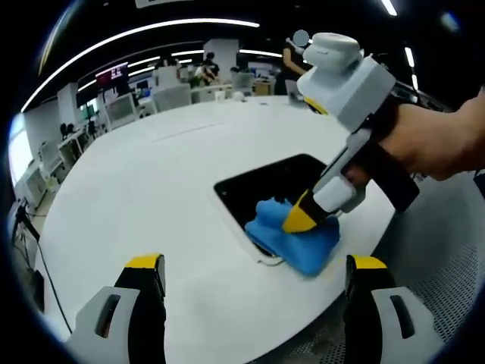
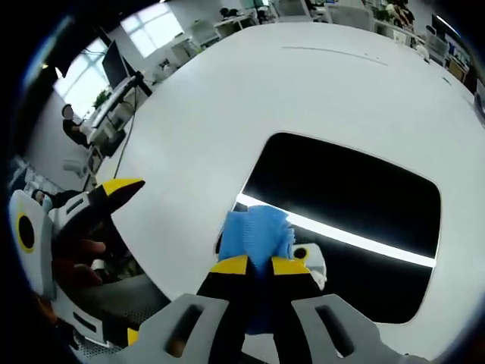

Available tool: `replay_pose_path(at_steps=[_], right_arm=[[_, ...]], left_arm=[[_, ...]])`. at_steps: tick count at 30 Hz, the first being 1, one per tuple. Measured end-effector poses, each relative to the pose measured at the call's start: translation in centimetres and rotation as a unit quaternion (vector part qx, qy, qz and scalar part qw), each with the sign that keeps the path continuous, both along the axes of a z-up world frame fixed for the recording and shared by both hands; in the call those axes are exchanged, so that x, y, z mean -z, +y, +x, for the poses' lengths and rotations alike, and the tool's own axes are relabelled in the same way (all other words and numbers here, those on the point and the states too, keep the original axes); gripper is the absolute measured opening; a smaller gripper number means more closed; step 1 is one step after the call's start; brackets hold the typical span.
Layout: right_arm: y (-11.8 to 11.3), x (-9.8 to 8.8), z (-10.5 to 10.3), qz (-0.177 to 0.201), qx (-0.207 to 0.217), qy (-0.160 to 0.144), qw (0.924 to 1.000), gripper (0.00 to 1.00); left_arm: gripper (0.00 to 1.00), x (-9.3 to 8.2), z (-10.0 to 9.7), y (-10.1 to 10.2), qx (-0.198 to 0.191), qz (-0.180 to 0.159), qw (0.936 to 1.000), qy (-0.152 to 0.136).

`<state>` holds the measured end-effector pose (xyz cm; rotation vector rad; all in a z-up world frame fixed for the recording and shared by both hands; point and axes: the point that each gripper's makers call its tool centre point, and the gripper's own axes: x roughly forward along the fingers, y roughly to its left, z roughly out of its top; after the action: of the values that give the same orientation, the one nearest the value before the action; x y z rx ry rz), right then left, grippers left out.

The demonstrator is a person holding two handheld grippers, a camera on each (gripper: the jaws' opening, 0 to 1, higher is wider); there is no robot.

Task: Wipe the mirror surface with the cleaning cloth until all visible marks leave the cleaned area.

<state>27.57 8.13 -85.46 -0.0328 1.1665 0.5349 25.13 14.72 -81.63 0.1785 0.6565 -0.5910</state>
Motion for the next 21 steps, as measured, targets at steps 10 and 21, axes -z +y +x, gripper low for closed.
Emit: replay_pose_path(at_steps=[10,21], right_arm=[[1.1,0.0,0.0,0.012,-0.002,0.002,0.9999,0.04],[1.5,0.0,0.2,0.014,-0.004,0.002,0.9999,0.04]], left_arm=[[0.99,0.0,0.1,0.0,-0.002,0.000,1.0000,0.000],[0.99,0.0,0.1,0.0,-0.002,0.001,1.0000,0.000]])
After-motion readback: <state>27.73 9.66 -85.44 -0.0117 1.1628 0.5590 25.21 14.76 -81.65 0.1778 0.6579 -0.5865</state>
